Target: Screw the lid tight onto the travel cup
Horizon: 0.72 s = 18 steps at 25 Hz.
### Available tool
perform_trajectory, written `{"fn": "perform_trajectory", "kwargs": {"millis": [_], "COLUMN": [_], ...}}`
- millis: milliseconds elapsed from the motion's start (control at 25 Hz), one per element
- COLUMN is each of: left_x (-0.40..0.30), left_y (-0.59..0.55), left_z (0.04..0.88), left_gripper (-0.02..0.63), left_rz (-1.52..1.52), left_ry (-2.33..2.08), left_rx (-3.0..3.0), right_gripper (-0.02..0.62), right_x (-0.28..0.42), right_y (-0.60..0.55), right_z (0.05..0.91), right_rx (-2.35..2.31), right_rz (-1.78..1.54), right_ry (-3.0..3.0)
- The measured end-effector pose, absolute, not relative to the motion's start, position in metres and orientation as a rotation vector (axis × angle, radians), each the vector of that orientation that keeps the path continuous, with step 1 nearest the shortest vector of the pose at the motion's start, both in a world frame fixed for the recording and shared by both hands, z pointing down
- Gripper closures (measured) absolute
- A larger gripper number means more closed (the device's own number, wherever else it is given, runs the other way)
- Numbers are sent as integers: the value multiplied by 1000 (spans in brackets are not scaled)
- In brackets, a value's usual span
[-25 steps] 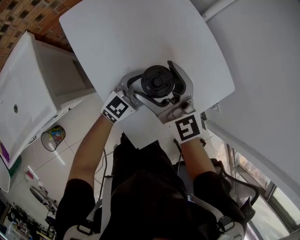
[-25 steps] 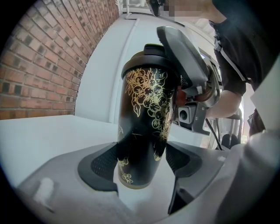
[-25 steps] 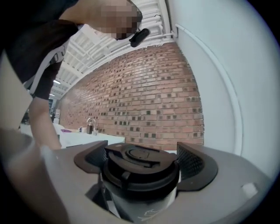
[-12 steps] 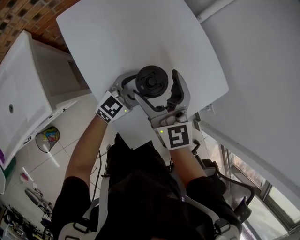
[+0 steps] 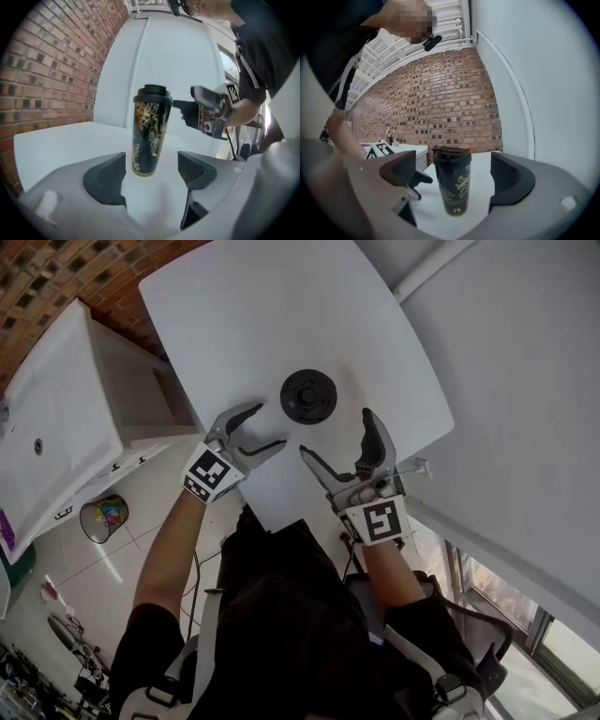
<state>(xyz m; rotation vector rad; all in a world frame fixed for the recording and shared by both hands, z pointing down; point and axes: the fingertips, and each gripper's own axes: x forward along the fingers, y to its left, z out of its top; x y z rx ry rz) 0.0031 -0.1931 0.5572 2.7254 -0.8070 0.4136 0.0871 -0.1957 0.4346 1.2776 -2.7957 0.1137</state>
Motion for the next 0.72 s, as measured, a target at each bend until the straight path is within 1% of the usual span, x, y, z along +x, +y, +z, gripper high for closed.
{"fn": "perform_trajectory", "kwargs": {"millis": [80, 160, 280, 360, 400, 440, 520, 560, 720], "left_x": [-1, -6, -13, -18, -23, -28, -37, -40, -48], "left_y": [-179, -162, -142, -134, -132, -129, -122, -118, -97], "left_z": [537, 524, 509, 490, 479, 468, 451, 445, 428], "left_gripper": [256, 262, 264, 265, 369, 530, 592, 604, 606], "left_rz": [339, 324, 331, 250, 195, 140, 57, 35, 57], "left_ry": [-851, -881, -947, -1017, -1068, -1121, -1192, -1205, -1177], "left_rx": [2712, 2691, 2668, 2645, 2630, 2611, 2577, 2571, 2619], "right_gripper": [127, 164, 181, 190, 198, 204, 225, 233, 239], "right_x": [96, 103, 100, 95, 92, 89, 85, 84, 85], "right_y": [-178, -165, -155, -147, -142, -134, -118, -111, -87], "right_z": [442, 444, 435, 420, 412, 403, 391, 388, 376], "right_rx": [1212, 1185, 1191, 1202, 1203, 1197, 1177, 1170, 1223], "right_rz": [116, 129, 159, 171, 171, 165, 129, 105, 56], "right_ry": [-2777, -2753, -2754, -2782, -2798, -2812, -2832, -2835, -2830]}}
